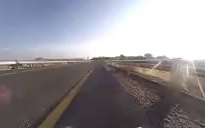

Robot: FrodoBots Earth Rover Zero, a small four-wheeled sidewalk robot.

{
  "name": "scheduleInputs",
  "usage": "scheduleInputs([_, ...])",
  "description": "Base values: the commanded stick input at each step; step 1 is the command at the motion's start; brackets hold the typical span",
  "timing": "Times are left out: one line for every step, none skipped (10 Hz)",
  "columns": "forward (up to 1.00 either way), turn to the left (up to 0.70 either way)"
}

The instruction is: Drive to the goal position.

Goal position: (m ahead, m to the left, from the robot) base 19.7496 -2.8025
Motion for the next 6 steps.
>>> scheduleInputs([0.50, 0.00])
scheduleInputs([0.50, 0.00])
scheduleInputs([0.50, 0.00])
scheduleInputs([0.50, 0.00])
scheduleInputs([0.50, 0.00])
scheduleInputs([0.50, 0.00])
